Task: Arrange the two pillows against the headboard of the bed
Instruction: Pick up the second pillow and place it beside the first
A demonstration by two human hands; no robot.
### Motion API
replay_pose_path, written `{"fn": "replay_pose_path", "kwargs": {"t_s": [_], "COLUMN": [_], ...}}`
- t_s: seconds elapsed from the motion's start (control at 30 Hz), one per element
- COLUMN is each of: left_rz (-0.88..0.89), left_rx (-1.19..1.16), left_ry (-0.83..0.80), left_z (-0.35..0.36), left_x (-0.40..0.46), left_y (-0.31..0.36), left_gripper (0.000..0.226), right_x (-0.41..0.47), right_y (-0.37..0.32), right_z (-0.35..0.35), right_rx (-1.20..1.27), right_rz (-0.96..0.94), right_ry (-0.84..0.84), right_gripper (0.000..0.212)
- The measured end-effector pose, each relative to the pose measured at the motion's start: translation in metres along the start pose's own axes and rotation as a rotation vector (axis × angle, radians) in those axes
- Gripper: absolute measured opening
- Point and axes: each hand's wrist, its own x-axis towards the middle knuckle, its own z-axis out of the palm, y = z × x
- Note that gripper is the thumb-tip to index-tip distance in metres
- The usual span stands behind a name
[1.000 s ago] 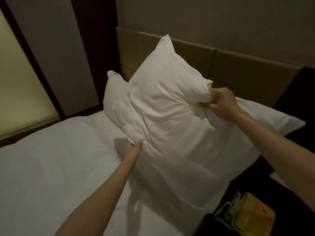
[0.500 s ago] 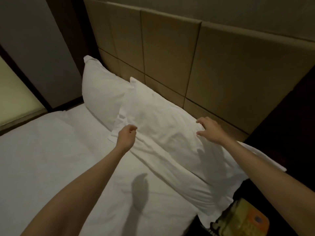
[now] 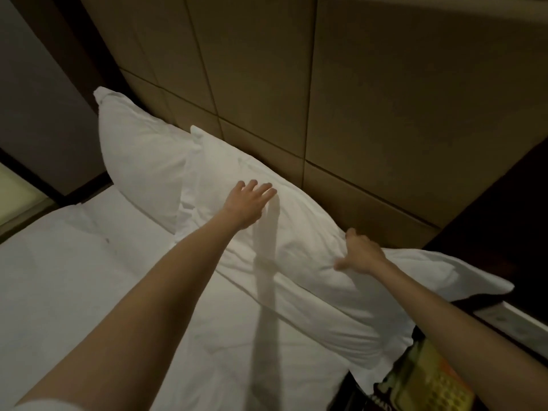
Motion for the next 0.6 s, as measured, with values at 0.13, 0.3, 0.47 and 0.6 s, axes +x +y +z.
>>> {"fn": "replay_pose_path", "kwargs": {"t_s": [0.13,0.3,0.47,0.6], "left_rz": [0.023,0.007,0.093,-0.059], "left_rx": [0.078,0.063,0.151,-0.034], "left_ry": [-0.099,-0.141,-0.035,0.175], "left_z": [0.003,0.001,-0.026,-0.041], "left_x": [0.018,0.018,0.027,0.038], "left_y": [-0.001,-0.005,-0.029,-0.041], "left_gripper": [0.088,0.058,0.028,0.024], "right_x": [-0.004,-0.014,-0.021,-0.020], "right_y": [0.005,-0.008,-0.022,-0.021], "right_z": [-0.009,-0.032,-0.052,-0.075], "right_rx": [0.110,0.175,0.256,0.269], "right_rz": [-0.111,-0.188,-0.165,-0.158], "right_ry": [-0.191,-0.142,0.030,0.196], "right_gripper": [0.034,0.035,0.023,0.021]}}
